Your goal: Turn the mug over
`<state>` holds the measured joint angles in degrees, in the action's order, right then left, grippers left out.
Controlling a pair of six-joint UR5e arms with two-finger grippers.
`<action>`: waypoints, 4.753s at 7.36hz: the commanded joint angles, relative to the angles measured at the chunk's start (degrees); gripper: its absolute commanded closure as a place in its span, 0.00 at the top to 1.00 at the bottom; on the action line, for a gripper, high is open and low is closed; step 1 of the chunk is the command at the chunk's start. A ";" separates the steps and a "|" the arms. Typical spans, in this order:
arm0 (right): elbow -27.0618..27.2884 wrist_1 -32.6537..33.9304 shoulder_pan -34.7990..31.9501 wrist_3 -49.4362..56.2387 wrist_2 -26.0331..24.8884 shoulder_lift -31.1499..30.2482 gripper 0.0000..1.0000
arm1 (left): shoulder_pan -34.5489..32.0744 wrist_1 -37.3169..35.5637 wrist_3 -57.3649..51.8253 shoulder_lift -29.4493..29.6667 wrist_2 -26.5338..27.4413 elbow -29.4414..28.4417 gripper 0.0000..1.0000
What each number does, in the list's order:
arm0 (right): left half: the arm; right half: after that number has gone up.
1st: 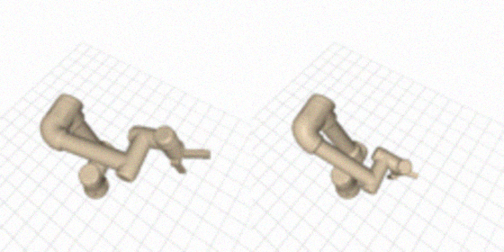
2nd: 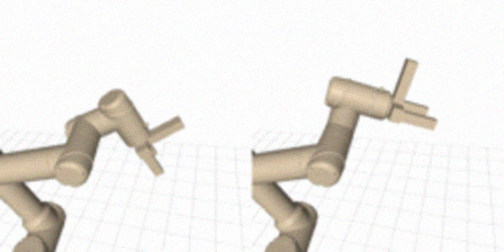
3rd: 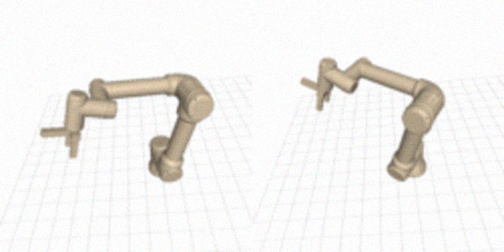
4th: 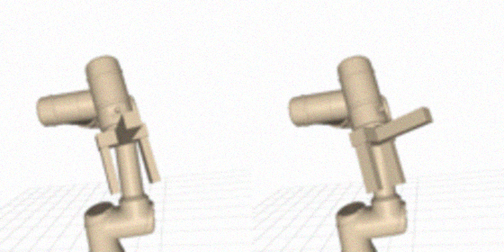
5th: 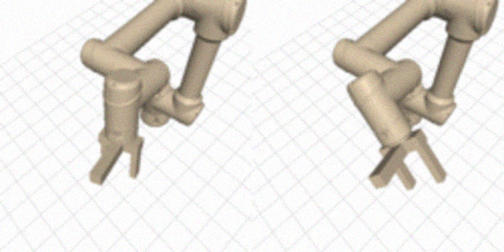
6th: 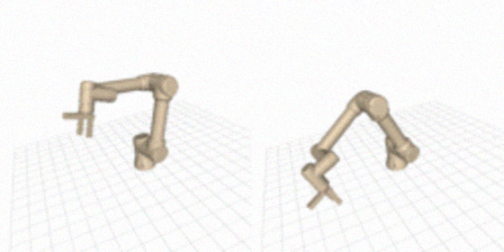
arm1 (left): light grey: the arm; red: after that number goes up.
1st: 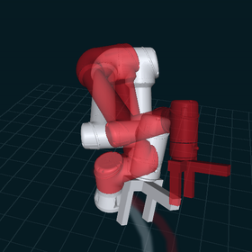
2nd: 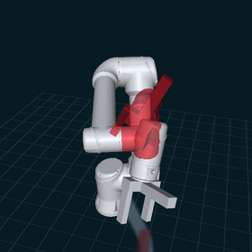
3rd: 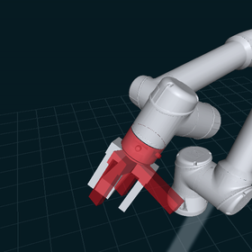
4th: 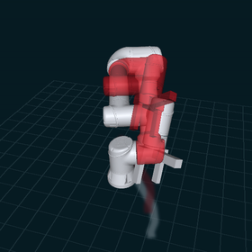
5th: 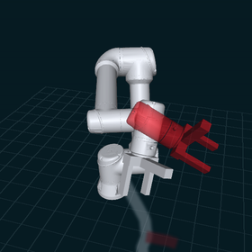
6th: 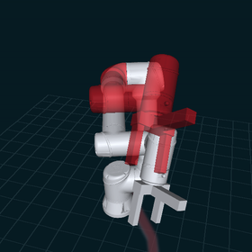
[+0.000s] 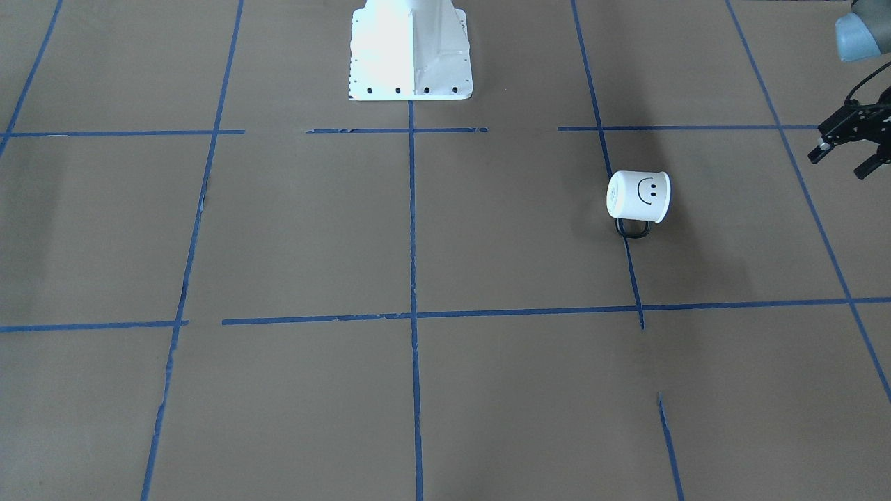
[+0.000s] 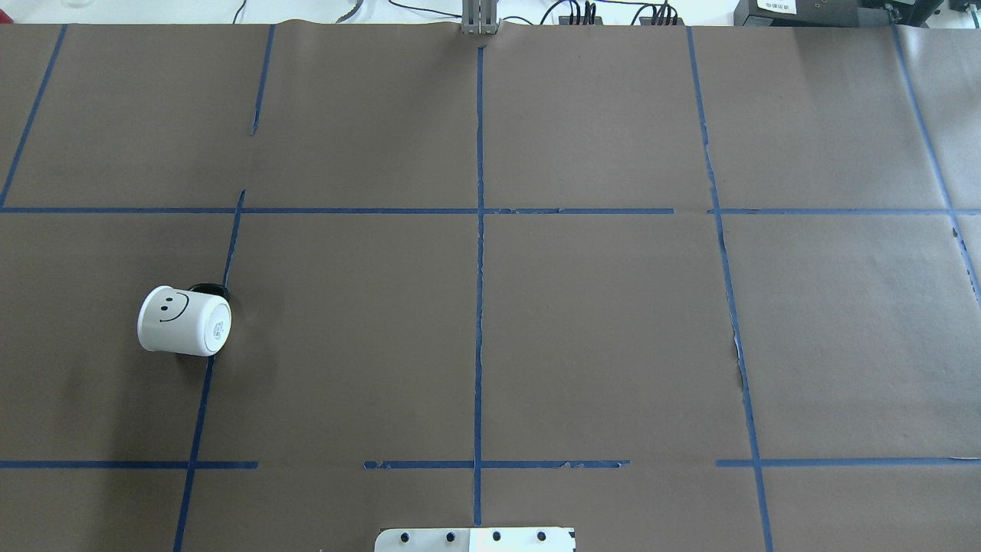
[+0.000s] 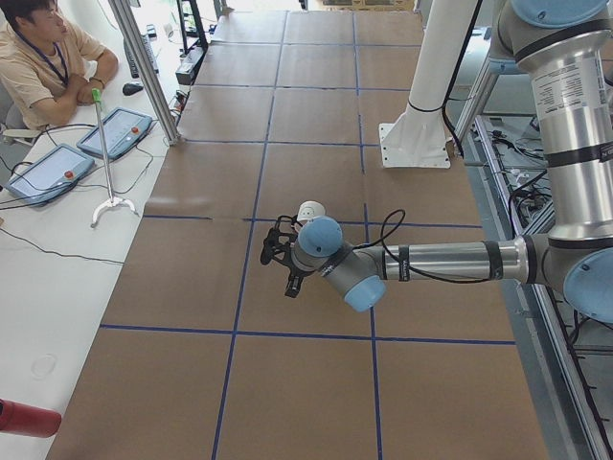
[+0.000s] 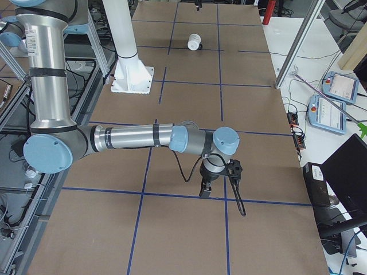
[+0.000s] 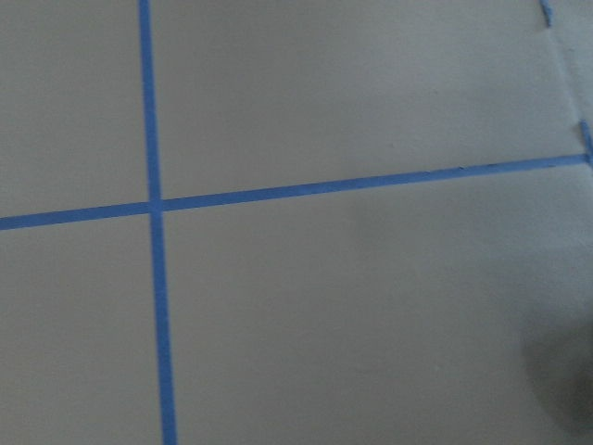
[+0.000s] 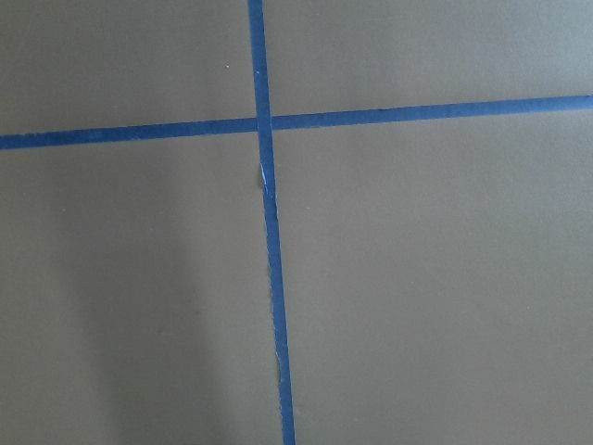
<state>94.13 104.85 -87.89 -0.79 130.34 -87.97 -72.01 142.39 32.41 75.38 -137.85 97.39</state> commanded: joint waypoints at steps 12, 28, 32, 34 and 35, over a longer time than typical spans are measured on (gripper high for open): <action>0.00 0.00 0.00 0.00 0.00 -0.01 1.00 | 27.53 50.12 47.91 12.06 21.13 -16.59 1.00; 0.00 0.00 0.00 0.00 0.00 -0.01 1.00 | 31.67 53.02 81.94 32.63 20.61 -16.86 0.00; 0.00 0.00 0.00 0.00 0.00 -0.01 1.00 | 32.89 4.05 80.01 42.70 21.74 -4.76 0.00; 0.00 0.00 0.00 0.00 0.00 -0.01 1.00 | 35.52 -21.50 75.27 52.79 26.82 -4.76 0.00; 0.00 0.00 0.00 0.00 0.00 -0.01 1.00 | 36.84 -33.46 72.99 58.42 28.15 -4.84 0.00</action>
<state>94.13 104.85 -87.89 -0.79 130.34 -87.98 -36.84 124.14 108.04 127.07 -111.85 92.57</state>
